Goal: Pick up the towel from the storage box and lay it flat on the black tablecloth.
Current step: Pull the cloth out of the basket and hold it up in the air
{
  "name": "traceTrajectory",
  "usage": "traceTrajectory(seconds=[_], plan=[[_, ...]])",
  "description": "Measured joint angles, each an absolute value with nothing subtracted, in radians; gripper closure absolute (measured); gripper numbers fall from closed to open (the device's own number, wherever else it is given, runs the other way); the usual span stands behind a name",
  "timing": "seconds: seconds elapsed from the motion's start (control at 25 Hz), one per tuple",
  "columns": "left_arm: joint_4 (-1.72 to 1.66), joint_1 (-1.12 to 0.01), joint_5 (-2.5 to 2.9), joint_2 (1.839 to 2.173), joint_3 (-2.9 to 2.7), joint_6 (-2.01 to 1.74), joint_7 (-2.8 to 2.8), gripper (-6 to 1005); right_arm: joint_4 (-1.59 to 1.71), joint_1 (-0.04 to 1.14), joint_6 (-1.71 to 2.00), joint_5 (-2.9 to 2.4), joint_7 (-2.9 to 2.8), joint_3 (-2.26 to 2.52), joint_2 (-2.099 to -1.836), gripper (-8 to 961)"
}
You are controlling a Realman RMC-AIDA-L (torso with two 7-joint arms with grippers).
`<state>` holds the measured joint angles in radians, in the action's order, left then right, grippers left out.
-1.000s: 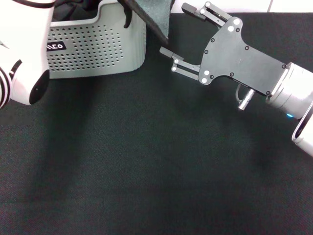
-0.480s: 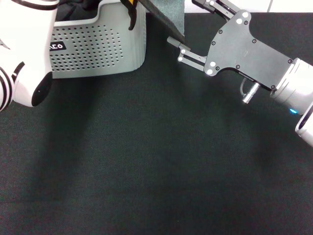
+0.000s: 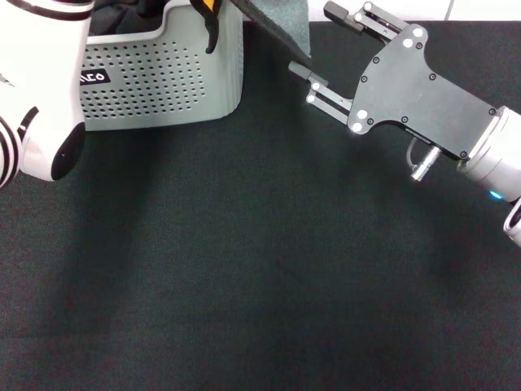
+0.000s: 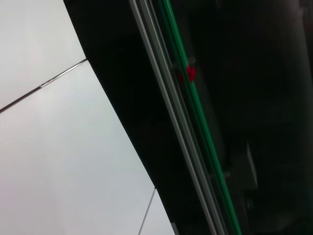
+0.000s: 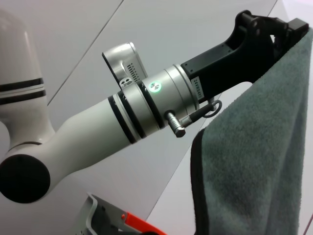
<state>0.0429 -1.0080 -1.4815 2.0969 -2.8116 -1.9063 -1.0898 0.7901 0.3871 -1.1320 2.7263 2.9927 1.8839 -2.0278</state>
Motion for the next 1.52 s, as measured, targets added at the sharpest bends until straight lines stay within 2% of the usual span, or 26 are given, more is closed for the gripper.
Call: traceTrajectory(seconds=[0.24,0.44,1.0,1.4,1.52], plan=[[0.043,-1.008,-1.482,2.096,-2.809,-1.908,-1.089,992,0.793,0.381,-1.139,2.726,2.993,1.88,-2.028,317],[0.043,-1.008,-1.483,2.095,-2.807,-1.908,-1.089,992,0.795,0.382,-1.14,2.726,2.993,1.879,-2.028,483],[0.043,-0.999,-1.506,2.097,-2.805,-1.91,-1.064,992,0.797,0.379,-1.135,2.737,2.993,1.879,-2.028,671],[0.043,-0.995,-1.52,2.098,-2.808,-1.91,-1.065,992,0.799,0.379,-1.127,2.737,2.992,1.879,-2.028,698],[0.043,-0.995,-1.52,2.098,-2.811,-1.91,-1.065,992,0.799,0.379,-1.126,2.738,2.992,1.879,-2.028,753]])
